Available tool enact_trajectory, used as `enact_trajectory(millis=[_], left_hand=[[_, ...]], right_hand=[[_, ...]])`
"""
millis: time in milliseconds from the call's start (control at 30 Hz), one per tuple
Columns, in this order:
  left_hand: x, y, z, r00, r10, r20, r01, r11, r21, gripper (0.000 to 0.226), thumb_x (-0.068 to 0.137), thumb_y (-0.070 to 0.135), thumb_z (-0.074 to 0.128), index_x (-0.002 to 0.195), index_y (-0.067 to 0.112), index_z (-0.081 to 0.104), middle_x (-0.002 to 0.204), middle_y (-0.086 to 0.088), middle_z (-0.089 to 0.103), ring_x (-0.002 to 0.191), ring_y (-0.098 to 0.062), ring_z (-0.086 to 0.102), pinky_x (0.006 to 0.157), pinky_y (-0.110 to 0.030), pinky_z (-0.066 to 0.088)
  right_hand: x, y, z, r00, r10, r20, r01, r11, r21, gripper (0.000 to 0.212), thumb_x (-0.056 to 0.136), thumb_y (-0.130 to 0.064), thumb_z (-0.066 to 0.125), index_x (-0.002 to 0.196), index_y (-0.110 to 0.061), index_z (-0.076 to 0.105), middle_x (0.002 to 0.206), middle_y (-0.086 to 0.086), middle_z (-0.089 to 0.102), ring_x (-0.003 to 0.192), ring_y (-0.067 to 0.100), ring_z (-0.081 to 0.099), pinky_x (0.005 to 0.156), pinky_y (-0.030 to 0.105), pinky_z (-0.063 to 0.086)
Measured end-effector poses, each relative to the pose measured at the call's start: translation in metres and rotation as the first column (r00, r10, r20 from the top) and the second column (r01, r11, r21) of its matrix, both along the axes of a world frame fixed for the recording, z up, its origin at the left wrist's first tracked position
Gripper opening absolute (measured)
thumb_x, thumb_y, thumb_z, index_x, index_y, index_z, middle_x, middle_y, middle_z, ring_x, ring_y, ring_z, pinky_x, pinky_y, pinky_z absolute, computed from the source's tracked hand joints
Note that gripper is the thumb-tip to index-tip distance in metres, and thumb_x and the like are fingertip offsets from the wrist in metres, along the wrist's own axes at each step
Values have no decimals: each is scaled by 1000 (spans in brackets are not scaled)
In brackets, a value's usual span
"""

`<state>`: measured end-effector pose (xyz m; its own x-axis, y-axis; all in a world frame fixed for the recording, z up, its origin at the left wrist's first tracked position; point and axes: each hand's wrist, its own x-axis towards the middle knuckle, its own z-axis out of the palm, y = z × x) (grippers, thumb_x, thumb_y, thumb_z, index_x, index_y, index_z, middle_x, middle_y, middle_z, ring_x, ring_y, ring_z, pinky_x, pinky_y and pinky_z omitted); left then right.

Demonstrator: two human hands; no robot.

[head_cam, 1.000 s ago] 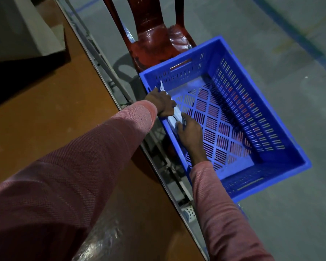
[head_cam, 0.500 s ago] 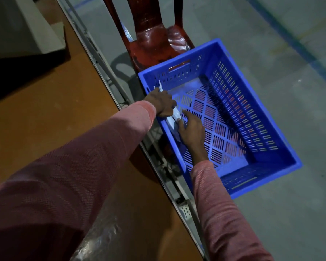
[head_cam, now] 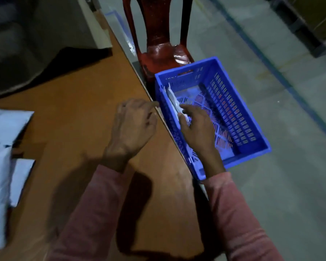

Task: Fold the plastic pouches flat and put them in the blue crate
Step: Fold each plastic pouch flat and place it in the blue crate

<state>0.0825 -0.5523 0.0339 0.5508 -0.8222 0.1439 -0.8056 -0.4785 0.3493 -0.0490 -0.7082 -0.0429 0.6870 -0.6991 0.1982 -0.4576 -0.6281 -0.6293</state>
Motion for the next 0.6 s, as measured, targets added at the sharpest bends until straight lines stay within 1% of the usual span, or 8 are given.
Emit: enact_trajectory(millis=[67, 133, 200, 267, 433, 533, 600], left_hand=[[-14, 40, 14, 997, 72, -15, -73, 994, -78, 36, 96, 31, 49, 126, 23, 69, 114, -3, 71, 110, -28, 61, 96, -48, 48], [-27, 82, 22, 990, 142, -24, -144, 983, -117, 35, 99, 30, 50, 126, 21, 69, 116, -3, 71, 111, -28, 61, 94, -50, 47], [-37, 127, 26, 978, 206, -36, -209, 967, -148, 33, 101, 29, 50, 126, 19, 69, 118, -4, 71, 110, -28, 61, 92, -51, 49], [-46, 173, 28, 960, 278, -40, -280, 940, -193, 31, 100, 27, 53, 124, 18, 70, 116, -4, 72, 107, -28, 62, 90, -49, 50], [-65, 281, 25, 900, 436, -24, -425, 862, -277, 26, 97, 20, 60, 119, 18, 73, 111, -4, 74, 105, -26, 64, 91, -44, 51], [-65, 343, 13, 840, 543, -4, -520, 802, -293, 26, 96, 19, 58, 118, 19, 73, 111, -3, 73, 109, -27, 62, 91, -48, 50], [-64, 377, 5, 805, 593, 18, -562, 773, -295, 26, 98, 20, 57, 117, 18, 74, 115, -4, 72, 112, -29, 62, 92, -49, 51]], right_hand=[[-2, 40, 27, 998, 52, 19, -52, 999, -9, 34, 99, -39, 53, 127, -25, 64, 114, 0, 67, 110, 25, 60, 87, 40, 51], [-4, 79, 46, 995, 93, 26, -92, 995, -27, 33, 99, -38, 54, 129, -27, 64, 117, 0, 65, 113, 23, 58, 86, 39, 51], [-5, 120, 58, 989, 145, 37, -144, 989, -33, 33, 100, -37, 55, 129, -26, 64, 120, 0, 64, 114, 22, 58, 86, 39, 52], [-5, 160, 66, 977, 204, 60, -203, 979, -21, 33, 100, -37, 54, 129, -26, 64, 120, 0, 64, 114, 23, 59, 88, 41, 52], [7, 256, 78, 923, 376, 80, -373, 927, -47, 33, 102, -36, 52, 132, -26, 63, 119, 1, 63, 109, 22, 60, 83, 40, 54], [23, 311, 81, 888, 450, 94, -446, 893, -60, 34, 102, -37, 51, 133, -27, 62, 122, 1, 62, 111, 22, 59, 80, 38, 54], [34, 343, 79, 869, 487, 92, -481, 873, -76, 33, 101, -34, 54, 131, -25, 63, 123, 2, 63, 112, 23, 59, 80, 37, 54]])
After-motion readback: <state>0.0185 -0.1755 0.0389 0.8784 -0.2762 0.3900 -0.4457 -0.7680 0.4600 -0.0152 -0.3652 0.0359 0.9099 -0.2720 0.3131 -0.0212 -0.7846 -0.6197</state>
